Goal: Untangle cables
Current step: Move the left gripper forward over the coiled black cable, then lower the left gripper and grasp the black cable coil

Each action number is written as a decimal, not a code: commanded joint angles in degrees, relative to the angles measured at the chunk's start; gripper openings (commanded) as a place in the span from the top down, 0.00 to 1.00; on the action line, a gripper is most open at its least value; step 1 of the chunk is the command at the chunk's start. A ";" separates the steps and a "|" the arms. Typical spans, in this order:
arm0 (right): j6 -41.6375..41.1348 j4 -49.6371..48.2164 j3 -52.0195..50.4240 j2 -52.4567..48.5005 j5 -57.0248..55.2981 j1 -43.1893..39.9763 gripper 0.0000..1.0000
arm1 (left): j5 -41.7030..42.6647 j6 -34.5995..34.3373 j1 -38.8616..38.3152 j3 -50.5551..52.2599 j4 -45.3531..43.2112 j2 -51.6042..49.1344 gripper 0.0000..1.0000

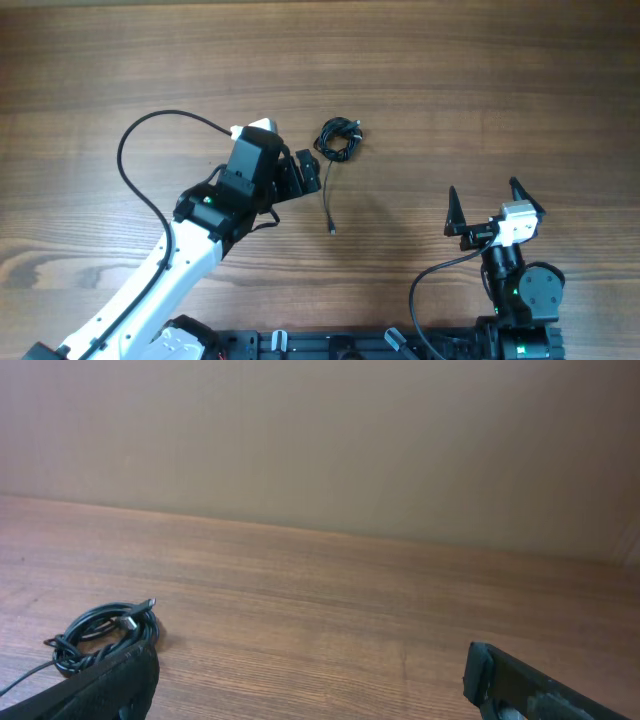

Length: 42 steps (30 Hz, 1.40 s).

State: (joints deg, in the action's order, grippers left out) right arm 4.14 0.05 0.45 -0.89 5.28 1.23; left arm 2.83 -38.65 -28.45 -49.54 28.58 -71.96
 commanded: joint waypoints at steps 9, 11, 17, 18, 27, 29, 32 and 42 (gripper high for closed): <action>0.37 -0.22 -0.13 0.70 -0.76 -0.09 0.00 | -0.85 -2.54 -0.20 -1.33 -2.67 -6.82 0.00; 0.37 -0.22 -0.13 0.70 -0.76 -0.09 0.00 | -0.83 -2.56 -0.20 -1.33 -3.28 -7.41 0.00; 0.37 -0.22 -0.13 0.70 -0.76 -0.09 0.00 | -0.81 -2.56 -0.20 -1.33 -5.62 -7.78 0.00; 0.37 -0.22 -0.13 0.70 -0.76 -0.09 0.00 | -0.81 -2.56 -0.20 -1.33 -6.01 -7.76 0.00; 0.37 -0.22 -0.13 0.70 -0.76 -0.09 0.00 | -0.79 -3.85 -0.22 -1.33 -7.34 -7.78 0.00; 0.35 -0.22 -0.13 0.70 -0.76 -0.09 0.00 | -0.79 -3.87 -0.22 -1.33 -7.41 -7.78 0.00; 0.37 -0.22 -0.13 0.70 -0.76 -0.09 0.00 | -0.79 -3.87 -0.22 -1.33 -7.39 -7.78 0.00; 0.35 -0.22 -0.13 0.70 -0.76 -0.09 0.00 | -0.79 -5.18 -0.28 -1.31 -7.39 -7.85 0.00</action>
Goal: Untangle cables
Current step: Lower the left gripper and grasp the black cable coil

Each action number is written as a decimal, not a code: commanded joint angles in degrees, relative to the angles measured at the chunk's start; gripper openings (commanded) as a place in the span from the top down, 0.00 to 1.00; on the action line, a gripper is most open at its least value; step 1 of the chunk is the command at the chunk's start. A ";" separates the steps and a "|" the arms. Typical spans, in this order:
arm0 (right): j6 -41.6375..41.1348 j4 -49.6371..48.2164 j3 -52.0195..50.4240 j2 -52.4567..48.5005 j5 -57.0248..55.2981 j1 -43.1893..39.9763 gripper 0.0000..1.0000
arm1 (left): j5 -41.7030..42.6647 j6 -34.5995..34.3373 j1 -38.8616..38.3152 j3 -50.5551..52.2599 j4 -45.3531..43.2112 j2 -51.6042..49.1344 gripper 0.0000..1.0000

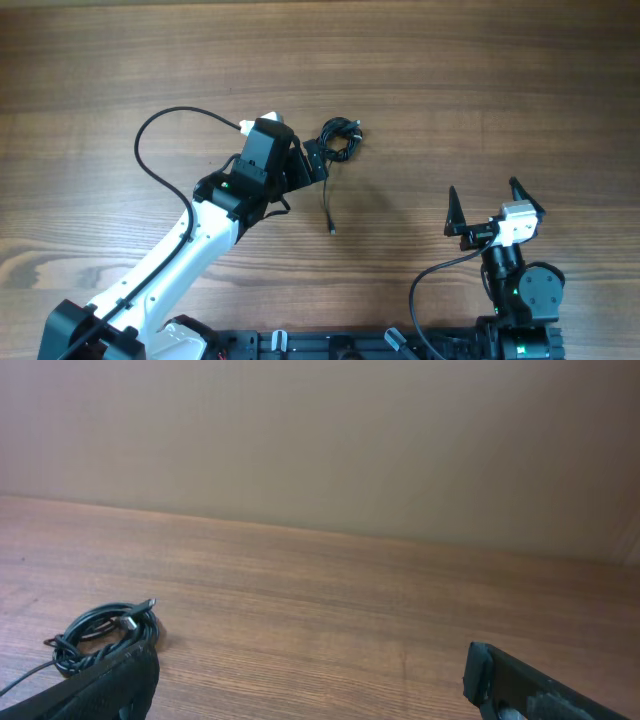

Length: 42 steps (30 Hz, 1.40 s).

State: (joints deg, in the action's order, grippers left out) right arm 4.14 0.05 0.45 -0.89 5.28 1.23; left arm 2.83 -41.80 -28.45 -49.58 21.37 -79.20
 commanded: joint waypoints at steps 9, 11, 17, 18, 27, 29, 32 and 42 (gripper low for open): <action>0.35 -0.22 -0.13 0.68 -0.76 -0.09 0.00 | -0.68 -2.45 -3.17 -1.27 -1.53 -3.63 0.00; 0.35 -0.22 -0.13 0.68 -0.76 -0.09 0.00 | -0.31 -2.47 -4.37 -1.27 -2.45 -4.68 0.00; 0.37 -0.22 -0.13 0.68 -0.76 -0.09 0.00 | -0.33 -2.60 -8.00 -1.27 -4.92 -7.10 0.00; 0.33 -0.22 -0.13 0.68 -0.76 -0.09 0.00 | -0.35 -2.58 -8.59 -1.27 -5.40 -7.69 0.00; 0.35 -0.22 -0.13 0.68 -0.79 -0.09 0.00 | -0.39 -2.12 -9.75 -1.29 -6.73 -8.90 0.00; 0.37 -0.22 -0.13 0.68 -0.76 -0.09 0.00 | -0.37 -1.92 -9.75 -1.27 -7.56 -8.90 0.00; 0.37 -0.22 -0.13 0.68 -0.76 -0.09 0.00 | -0.37 -1.90 -9.75 -1.27 -9.90 -8.90 0.00; 0.35 -0.22 -0.13 0.31 -0.79 -0.09 0.00 | -12.81 -1.90 -9.62 -1.29 -13.57 -11.06 0.00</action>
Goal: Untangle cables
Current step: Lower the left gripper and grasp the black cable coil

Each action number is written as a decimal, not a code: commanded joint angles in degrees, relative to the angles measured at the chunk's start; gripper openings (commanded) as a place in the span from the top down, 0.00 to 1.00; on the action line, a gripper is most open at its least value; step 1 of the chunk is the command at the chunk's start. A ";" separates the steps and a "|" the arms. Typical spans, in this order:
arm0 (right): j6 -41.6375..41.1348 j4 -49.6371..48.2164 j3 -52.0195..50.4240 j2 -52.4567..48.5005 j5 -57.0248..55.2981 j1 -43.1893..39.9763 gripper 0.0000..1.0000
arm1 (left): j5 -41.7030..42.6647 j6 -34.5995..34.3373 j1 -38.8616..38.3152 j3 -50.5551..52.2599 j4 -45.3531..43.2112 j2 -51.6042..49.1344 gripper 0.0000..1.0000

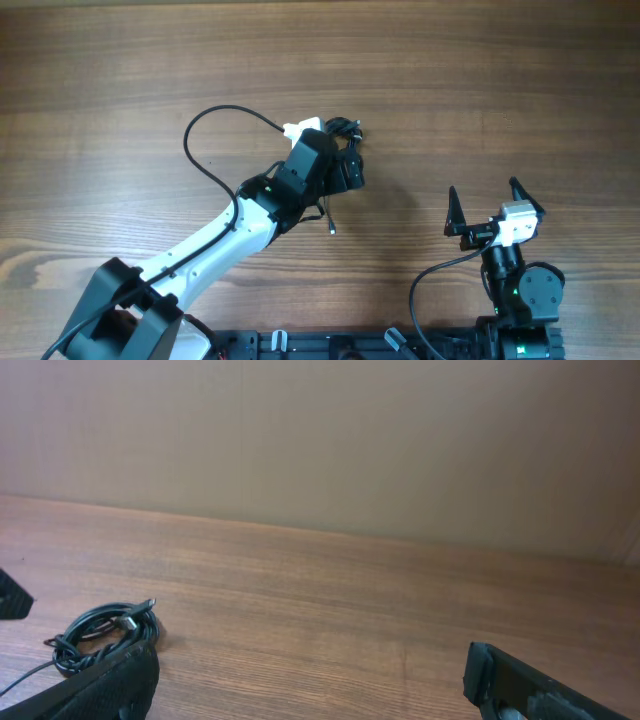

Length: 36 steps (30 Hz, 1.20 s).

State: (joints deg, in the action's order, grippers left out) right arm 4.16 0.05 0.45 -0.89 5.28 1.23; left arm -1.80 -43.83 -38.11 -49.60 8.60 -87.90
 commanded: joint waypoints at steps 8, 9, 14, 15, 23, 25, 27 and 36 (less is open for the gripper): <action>0.35 -0.22 -0.13 -0.26 -0.79 -0.09 0.00 | -10.73 13.22 0.44 -1.27 -8.90 -8.59 0.01; 0.33 -0.22 -0.13 -0.52 -0.76 -0.09 0.00 | -10.75 14.21 0.72 -1.27 -9.31 -8.90 0.00; 0.35 -0.22 -0.13 -1.09 -0.76 -0.09 0.00 | -11.10 15.13 4.72 -1.27 -9.88 -9.11 0.00; 0.35 -0.22 -0.13 -1.16 -0.76 -0.09 0.00 | -10.99 15.15 5.68 -1.27 -10.05 -9.16 0.00; 0.33 -0.22 -0.13 -1.18 -0.76 -0.09 0.00 | 1.60 27.15 9.57 -1.27 -14.05 -9.90 0.01; 0.33 -0.22 -0.13 -1.16 -0.76 -0.09 0.00 | 1.57 31.50 9.46 -1.27 -15.43 -10.38 0.06; 0.33 -0.22 -0.13 -1.18 -0.76 -0.09 0.00 | 1.57 36.20 9.46 -1.27 -17.18 -11.23 0.18; 0.33 -0.22 -0.13 -1.18 -0.76 -0.09 0.00 | 1.57 45.16 9.53 -1.27 -25.33 -17.84 0.15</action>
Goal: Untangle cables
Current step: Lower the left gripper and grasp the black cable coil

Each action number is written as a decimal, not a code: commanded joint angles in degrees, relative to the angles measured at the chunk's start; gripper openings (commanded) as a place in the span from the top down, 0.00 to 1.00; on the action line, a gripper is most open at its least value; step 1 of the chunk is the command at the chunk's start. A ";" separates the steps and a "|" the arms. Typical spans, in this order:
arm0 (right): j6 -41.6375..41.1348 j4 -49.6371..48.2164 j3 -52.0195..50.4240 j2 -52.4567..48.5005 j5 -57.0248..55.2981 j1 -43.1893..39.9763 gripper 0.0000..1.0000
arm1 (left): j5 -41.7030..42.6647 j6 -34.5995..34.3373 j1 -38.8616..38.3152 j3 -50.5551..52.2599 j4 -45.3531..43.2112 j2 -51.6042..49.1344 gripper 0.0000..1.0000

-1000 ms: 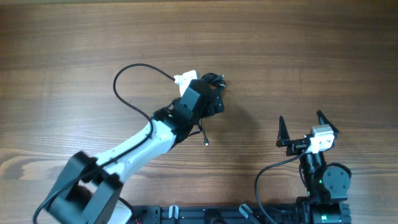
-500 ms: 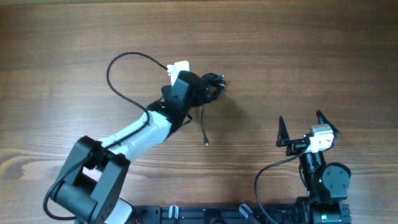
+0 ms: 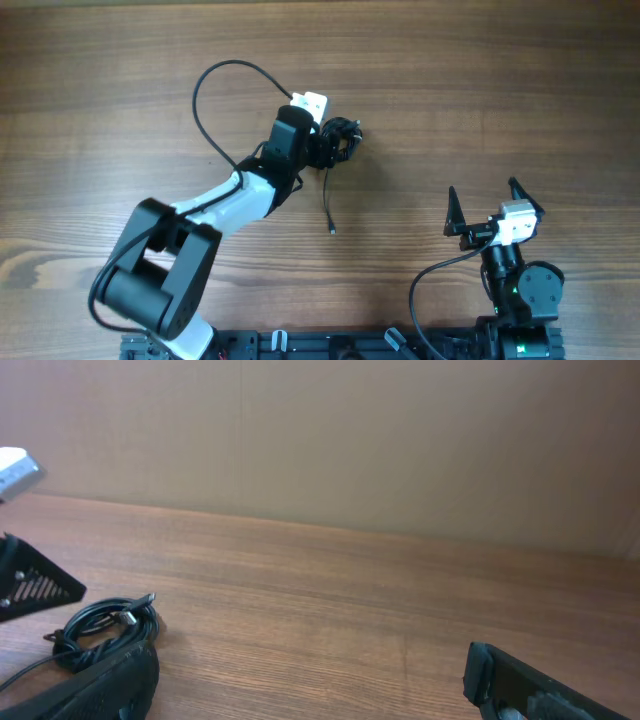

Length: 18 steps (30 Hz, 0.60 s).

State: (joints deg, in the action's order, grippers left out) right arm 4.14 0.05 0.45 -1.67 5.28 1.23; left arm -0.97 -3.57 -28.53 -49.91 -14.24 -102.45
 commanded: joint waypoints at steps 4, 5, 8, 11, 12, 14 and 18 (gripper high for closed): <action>0.37 -0.22 -0.13 -0.37 -0.76 -0.09 0.00 | 0.74 4.90 -0.04 -0.96 -8.15 -6.91 0.19; 0.35 -0.22 -0.13 -0.37 -0.76 -0.09 0.00 | 0.74 4.90 -0.04 -0.96 -9.40 -7.74 0.21; 0.35 -0.22 -0.13 -0.39 -0.76 -0.09 0.00 | 0.72 4.90 -0.04 -0.96 -11.87 -10.43 0.34; 0.35 -0.22 -0.13 -0.37 -0.79 -0.09 0.00 | 0.72 4.87 -0.04 -0.96 -12.13 -12.79 0.39; 0.35 -0.22 -0.13 -0.39 -0.79 -0.09 0.00 | 0.72 4.87 -0.04 -0.96 -12.09 -13.29 0.44; 0.35 -0.22 -0.13 -0.39 -0.79 -0.09 0.00 | 0.68 4.85 -0.04 -0.96 -11.89 -14.27 0.59; 0.35 -0.22 -0.13 -0.37 -0.79 -0.09 0.00 | -1.09 4.00 -0.04 -0.96 -9.60 -13.84 0.94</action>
State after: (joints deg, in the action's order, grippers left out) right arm 4.14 0.05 0.45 -1.72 5.28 1.23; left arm 0.10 0.19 -28.88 -50.87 -26.35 -114.91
